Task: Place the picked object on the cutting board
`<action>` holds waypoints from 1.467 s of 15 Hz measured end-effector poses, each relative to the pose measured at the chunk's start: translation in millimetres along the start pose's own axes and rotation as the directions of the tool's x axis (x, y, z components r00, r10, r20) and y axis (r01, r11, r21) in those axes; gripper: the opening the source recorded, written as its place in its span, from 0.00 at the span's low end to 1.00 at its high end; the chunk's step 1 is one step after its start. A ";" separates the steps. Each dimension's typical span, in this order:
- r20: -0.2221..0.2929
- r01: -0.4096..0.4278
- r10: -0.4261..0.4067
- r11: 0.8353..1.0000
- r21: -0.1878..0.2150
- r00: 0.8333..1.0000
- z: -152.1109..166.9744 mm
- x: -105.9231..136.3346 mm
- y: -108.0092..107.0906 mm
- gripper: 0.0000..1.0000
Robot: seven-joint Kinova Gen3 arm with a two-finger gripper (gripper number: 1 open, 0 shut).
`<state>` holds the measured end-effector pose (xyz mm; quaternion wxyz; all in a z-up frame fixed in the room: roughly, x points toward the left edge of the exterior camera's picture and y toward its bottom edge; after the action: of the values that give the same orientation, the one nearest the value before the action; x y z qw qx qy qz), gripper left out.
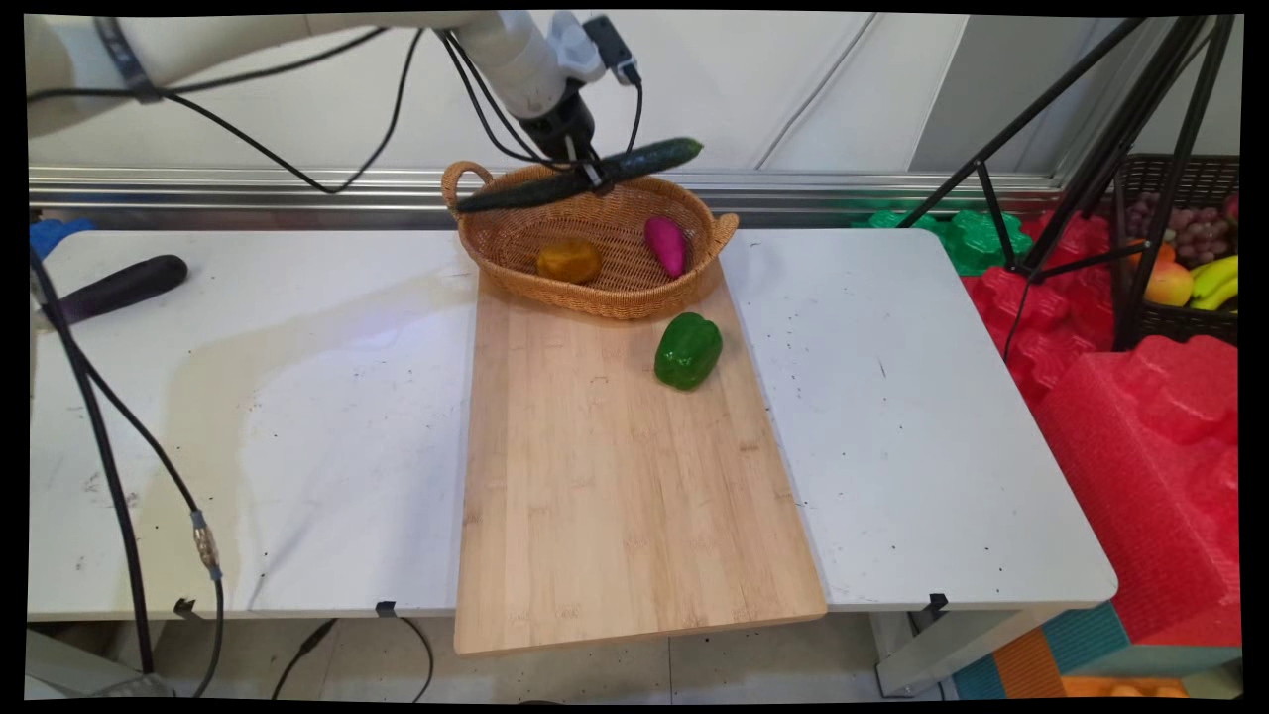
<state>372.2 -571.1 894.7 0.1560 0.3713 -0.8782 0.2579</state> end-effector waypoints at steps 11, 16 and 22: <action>-0.052 -0.186 0.184 0.982 -0.020 0.981 -141.1 -26.4 86.2 0.00; -0.053 -0.278 0.274 0.955 -0.100 0.960 -165.5 -48.6 129.2 0.00; -0.050 -0.341 0.338 0.922 -0.186 0.940 -169.5 -65.7 163.8 0.00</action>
<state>310.5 -340.3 947.6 0.1514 0.1947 -0.9485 0.1985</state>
